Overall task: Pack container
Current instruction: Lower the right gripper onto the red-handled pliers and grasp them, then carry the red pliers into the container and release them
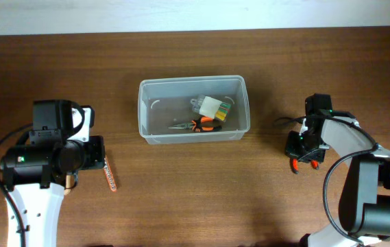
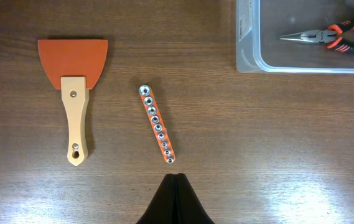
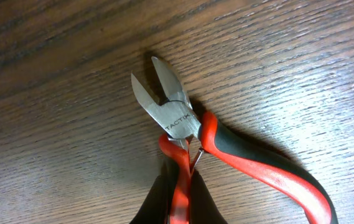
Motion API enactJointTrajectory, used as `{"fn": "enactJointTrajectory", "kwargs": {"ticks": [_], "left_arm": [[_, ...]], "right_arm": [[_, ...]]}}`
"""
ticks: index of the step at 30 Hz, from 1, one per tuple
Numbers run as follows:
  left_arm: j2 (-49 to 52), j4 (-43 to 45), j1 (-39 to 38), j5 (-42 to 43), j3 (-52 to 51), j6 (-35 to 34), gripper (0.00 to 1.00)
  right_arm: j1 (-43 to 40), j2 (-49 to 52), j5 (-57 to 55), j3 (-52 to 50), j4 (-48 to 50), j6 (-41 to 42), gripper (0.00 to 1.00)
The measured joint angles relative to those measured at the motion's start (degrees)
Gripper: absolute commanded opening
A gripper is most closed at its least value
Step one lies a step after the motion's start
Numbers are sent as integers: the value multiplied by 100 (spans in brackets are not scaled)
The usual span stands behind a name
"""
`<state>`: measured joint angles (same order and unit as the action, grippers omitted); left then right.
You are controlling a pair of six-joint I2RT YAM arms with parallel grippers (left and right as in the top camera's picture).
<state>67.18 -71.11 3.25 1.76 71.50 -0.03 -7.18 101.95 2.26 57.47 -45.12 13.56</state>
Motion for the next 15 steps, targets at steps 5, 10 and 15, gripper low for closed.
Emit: {"fn": "enactJointTrajectory", "kwargs": {"ticks": [5, 10, 15], "left_arm": [[0, 55, 0, 0, 0, 0, 2], [0, 114, 0, 0, 0, 0, 2], [-2, 144, 0, 0, -2, 0, 2]], "right_arm": [[0, 17, -26, 98, -214, -151, 4], [76, 44, -332, 1202, -1259, -612, 4], [688, 44, -623, 3462, -2076, -1528, 4]]}}
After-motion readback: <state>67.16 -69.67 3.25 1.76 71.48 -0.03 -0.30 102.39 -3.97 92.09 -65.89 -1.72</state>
